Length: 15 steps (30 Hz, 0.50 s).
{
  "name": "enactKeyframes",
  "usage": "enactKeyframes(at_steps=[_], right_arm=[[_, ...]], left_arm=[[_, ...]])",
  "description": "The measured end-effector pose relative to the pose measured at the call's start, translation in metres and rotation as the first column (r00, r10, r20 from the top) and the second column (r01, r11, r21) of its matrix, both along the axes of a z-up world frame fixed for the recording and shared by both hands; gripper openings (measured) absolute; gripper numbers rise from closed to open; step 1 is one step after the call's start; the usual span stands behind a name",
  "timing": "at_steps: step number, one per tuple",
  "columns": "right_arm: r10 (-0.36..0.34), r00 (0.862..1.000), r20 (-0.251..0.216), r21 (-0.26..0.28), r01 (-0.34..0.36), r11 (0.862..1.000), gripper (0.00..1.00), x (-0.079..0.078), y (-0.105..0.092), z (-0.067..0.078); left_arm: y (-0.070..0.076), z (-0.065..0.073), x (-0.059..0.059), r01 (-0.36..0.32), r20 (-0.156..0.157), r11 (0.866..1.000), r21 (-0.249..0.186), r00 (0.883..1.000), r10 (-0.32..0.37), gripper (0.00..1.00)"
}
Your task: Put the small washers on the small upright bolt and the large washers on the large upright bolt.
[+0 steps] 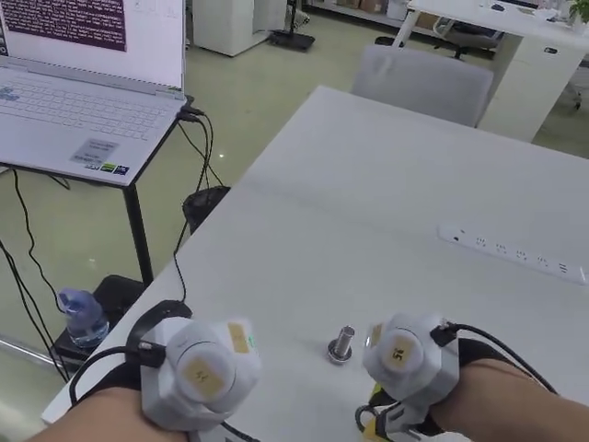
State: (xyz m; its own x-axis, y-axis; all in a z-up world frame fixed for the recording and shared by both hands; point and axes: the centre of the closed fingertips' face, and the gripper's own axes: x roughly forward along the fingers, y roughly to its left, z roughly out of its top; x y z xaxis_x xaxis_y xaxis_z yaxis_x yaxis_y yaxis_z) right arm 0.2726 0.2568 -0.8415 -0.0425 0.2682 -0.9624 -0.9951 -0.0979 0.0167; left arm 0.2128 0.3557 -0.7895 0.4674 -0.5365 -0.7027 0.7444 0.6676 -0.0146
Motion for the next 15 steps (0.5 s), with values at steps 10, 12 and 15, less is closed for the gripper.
enactKeyframes(at_steps=[10, 12, 15], right_arm=[[-0.027, 0.999, 0.019, 0.016, 0.027, 1.0, 0.22, 0.019, 0.003, 0.031], [-0.04, 0.999, 0.011, 0.023, 0.04, 0.999, 0.22, 0.022, 0.004, 0.036], [-0.042, 0.999, 0.023, 0.02, 0.041, 0.999, 0.22, 0.027, 0.003, 0.04]], left_arm=[[-0.002, 0.001, -0.004, 0.007, -0.001, 1.0, 0.008, 1.0, -0.007, 0.77], [-0.003, 0.002, -0.004, 0.008, -0.001, 1.0, 0.005, 1.0, -0.008, 0.77], [-0.003, 0.002, -0.004, 0.004, -0.003, 1.0, 0.007, 1.0, -0.004, 0.77]])
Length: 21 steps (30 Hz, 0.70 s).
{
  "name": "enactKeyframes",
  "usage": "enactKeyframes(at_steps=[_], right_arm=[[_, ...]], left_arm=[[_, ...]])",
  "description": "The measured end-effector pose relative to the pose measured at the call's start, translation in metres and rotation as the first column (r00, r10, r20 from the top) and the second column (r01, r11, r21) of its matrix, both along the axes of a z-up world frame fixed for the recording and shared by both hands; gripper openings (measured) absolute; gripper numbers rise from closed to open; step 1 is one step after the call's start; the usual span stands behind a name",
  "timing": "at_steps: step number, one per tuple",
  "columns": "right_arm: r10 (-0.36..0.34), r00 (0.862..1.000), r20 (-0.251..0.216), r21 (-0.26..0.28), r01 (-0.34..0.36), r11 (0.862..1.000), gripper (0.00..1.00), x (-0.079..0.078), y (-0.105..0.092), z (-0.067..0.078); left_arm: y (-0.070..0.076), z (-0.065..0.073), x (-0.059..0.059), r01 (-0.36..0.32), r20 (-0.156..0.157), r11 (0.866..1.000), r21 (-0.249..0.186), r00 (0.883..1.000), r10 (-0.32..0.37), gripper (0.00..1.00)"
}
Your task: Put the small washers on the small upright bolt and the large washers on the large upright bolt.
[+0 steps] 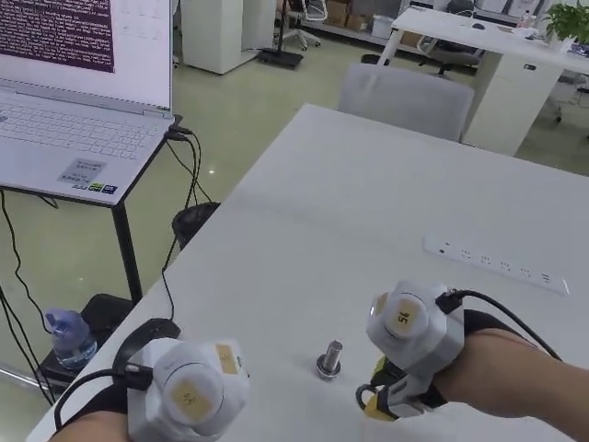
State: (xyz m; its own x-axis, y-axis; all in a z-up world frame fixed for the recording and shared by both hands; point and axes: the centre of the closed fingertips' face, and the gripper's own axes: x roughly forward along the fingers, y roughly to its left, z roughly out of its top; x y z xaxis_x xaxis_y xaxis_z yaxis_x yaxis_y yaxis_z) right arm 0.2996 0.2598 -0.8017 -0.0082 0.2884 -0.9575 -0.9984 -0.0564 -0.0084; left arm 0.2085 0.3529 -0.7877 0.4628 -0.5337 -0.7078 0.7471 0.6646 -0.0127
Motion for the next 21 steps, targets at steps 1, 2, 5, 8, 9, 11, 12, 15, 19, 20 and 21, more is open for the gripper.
enactKeyframes(at_steps=[1, 2, 5, 8, 9, 11, 12, 15, 19, 20, 21], right_arm=[[-0.006, 1.0, 0.001, 0.003, 0.006, 1.0, 0.22, 0.003, 0.0, 0.002], [-0.009, 1.0, -0.001, 0.005, 0.009, 1.0, 0.22, 0.003, 0.0, 0.003], [-0.003, 1.0, 0.003, 0.001, 0.003, 1.0, 0.22, 0.006, 0.0, 0.004], [-0.004, 1.0, 0.007, 0.007, 0.004, 1.0, 0.22, 0.013, 0.003, 0.008], [-0.007, 1.0, 0.005, 0.011, 0.007, 1.0, 0.22, 0.014, 0.005, 0.008], [-0.005, 1.0, 0.012, 0.014, 0.004, 1.0, 0.22, 0.016, 0.008, 0.009], [0.004, 1.0, 0.025, 0.015, -0.004, 1.0, 0.22, 0.019, 0.011, 0.01], [0.002, 1.0, 0.023, 0.022, -0.002, 1.0, 0.22, 0.021, 0.017, 0.012], [0.006, 0.999, 0.042, 0.029, -0.007, 1.0, 0.22, 0.032, 0.027, 0.013], [0.004, 0.999, 0.046, 0.033, -0.006, 0.999, 0.22, 0.035, 0.029, 0.014], [0.001, 0.999, 0.046, 0.037, -0.002, 0.999, 0.22, 0.038, 0.031, 0.014]], left_arm=[[0.0, 0.0, 0.0, -0.002, 0.001, 1.0, -0.001, 1.0, 0.002, 0.77], [0.0, 0.0, 0.0, -0.005, 0.0, 1.0, -0.005, 1.0, 0.005, 0.77], [0.001, -0.001, 0.0, -0.003, -0.002, 1.0, 0.0, 1.0, 0.003, 0.76], [0.001, -0.001, 0.0, -0.004, -0.004, 1.0, 0.0, 1.0, 0.004, 0.76], [0.001, -0.001, 0.0, -0.004, -0.005, 1.0, -0.001, 1.0, 0.004, 0.76], [-0.003, 0.003, 0.001, -0.02, -0.012, 0.999, -0.043, 1.0, 0.02, 0.76], [-0.004, 0.004, 0.002, -0.027, -0.013, 0.998, -0.06, 1.0, 0.026, 0.76], [-0.002, 0.002, 0.002, -0.012, -0.006, 1.0, -0.024, 1.0, 0.012, 0.76], [-0.002, 0.001, 0.003, -0.018, -0.006, 0.999, -0.037, 1.0, 0.018, 0.77], [-0.001, 0.0, 0.003, -0.019, -0.007, 0.999, -0.036, 1.0, 0.019, 0.77], [0.0, -0.001, 0.003, -0.021, -0.008, 0.999, -0.03, 1.0, 0.021, 0.78]])
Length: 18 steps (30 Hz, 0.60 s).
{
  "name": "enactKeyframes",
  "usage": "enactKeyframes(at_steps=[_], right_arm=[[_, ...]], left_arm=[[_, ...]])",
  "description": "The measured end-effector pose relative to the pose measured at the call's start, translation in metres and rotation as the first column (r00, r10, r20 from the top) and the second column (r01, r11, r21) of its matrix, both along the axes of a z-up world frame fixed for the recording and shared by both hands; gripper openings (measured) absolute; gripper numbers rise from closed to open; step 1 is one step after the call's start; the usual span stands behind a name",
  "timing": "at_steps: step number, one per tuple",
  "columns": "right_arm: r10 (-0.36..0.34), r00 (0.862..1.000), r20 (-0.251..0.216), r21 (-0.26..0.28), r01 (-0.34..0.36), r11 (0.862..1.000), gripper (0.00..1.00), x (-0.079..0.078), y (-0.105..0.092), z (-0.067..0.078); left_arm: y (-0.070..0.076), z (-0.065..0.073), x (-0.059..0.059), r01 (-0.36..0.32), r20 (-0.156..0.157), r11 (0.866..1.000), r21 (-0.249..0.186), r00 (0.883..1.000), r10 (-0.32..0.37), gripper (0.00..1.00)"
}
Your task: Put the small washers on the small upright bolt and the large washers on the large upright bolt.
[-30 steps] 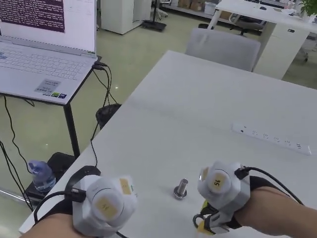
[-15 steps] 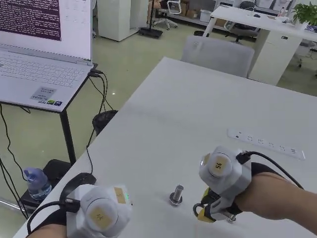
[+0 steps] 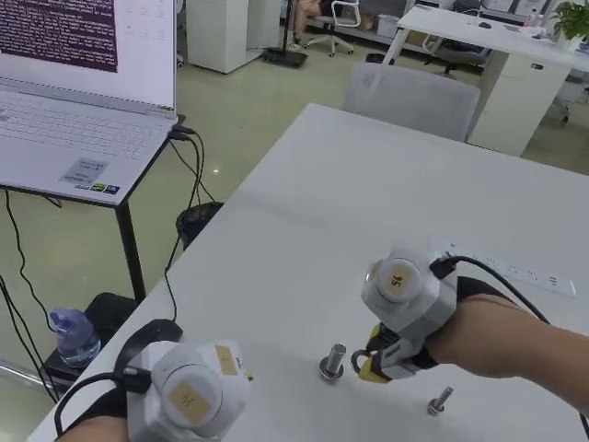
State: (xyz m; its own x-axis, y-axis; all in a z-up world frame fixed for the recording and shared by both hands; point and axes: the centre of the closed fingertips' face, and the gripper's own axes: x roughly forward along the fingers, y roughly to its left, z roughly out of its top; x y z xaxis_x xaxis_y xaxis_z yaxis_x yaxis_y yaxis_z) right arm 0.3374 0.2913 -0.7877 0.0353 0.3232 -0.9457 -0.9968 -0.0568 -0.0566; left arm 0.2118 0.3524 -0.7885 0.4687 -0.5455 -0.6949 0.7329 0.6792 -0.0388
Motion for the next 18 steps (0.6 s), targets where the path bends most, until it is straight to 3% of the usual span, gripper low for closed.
enactKeyframes(at_steps=[6, 18], right_arm=[[-0.006, 1.0, 0.009, -0.003, 0.006, 1.0, 0.22, 0.012, 0.008, -0.004], [0.002, 1.0, 0.011, -0.002, -0.002, 1.0, 0.22, 0.019, 0.026, -0.015]], left_arm=[[-0.001, -0.002, 0.0, 0.002, -0.003, 1.0, 0.0, 1.0, -0.002, 0.78], [-0.003, -0.006, -0.001, 0.007, -0.011, 1.0, 0.004, 1.0, -0.007, 0.78]])
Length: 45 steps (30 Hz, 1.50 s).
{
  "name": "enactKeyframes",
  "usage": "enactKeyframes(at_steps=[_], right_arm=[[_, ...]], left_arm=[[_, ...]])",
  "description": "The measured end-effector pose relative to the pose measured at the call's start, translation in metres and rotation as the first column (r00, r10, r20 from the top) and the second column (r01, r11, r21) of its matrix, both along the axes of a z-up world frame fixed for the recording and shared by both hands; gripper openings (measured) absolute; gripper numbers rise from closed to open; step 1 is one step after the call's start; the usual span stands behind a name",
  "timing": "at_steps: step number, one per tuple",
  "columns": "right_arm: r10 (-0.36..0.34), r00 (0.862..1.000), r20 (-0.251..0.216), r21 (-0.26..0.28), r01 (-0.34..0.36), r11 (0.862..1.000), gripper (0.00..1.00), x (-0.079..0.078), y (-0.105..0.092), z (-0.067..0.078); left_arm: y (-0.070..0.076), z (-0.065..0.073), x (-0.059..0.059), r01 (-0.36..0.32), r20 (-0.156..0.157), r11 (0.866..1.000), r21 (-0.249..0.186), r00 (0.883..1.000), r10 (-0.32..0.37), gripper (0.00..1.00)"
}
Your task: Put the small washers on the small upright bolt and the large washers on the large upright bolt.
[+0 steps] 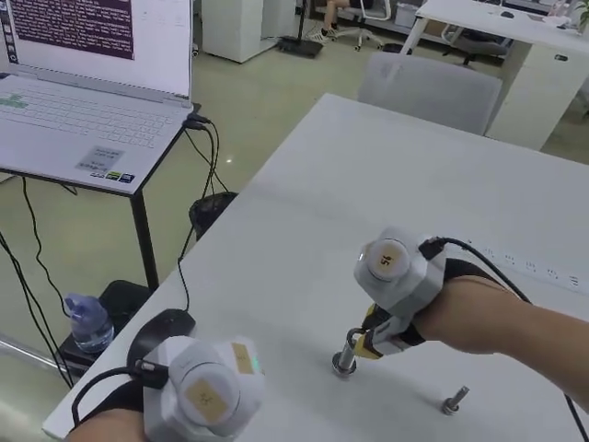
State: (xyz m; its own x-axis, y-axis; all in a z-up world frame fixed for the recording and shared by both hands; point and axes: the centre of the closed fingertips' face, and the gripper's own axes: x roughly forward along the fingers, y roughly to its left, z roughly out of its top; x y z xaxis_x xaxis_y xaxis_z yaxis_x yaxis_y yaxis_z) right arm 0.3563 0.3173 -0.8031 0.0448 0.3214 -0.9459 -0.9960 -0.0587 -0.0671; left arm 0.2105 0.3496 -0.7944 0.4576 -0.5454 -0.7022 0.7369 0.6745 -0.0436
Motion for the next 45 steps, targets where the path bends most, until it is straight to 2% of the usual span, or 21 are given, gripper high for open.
enactKeyframes(at_steps=[6, 14, 30, 45], right_arm=[[0.015, 1.0, -0.007, -0.034, -0.016, 0.999, 0.22, 0.0, 0.0, -0.011], [0.017, 1.0, -0.023, -0.049, -0.018, 0.999, 0.22, -0.001, 0.001, -0.021], [0.035, 0.999, -0.027, -0.102, -0.038, 0.994, 0.22, -0.003, 0.0, -0.046], [0.033, 0.999, -0.039, -0.128, -0.038, 0.991, 0.23, -0.002, -0.001, -0.062]], left_arm=[[0.002, -0.002, 0.001, -0.008, -0.004, 1.0, 0.0, 1.0, 0.008, 0.77], [0.005, -0.004, 0.001, -0.015, -0.009, 1.0, 0.004, 1.0, 0.015, 0.76], [0.007, -0.005, -0.003, -0.02, -0.021, 1.0, 0.007, 1.0, 0.021, 0.75], [0.012, -0.009, -0.008, -0.03, -0.034, 1.0, 0.01, 0.999, 0.03, 0.73]])
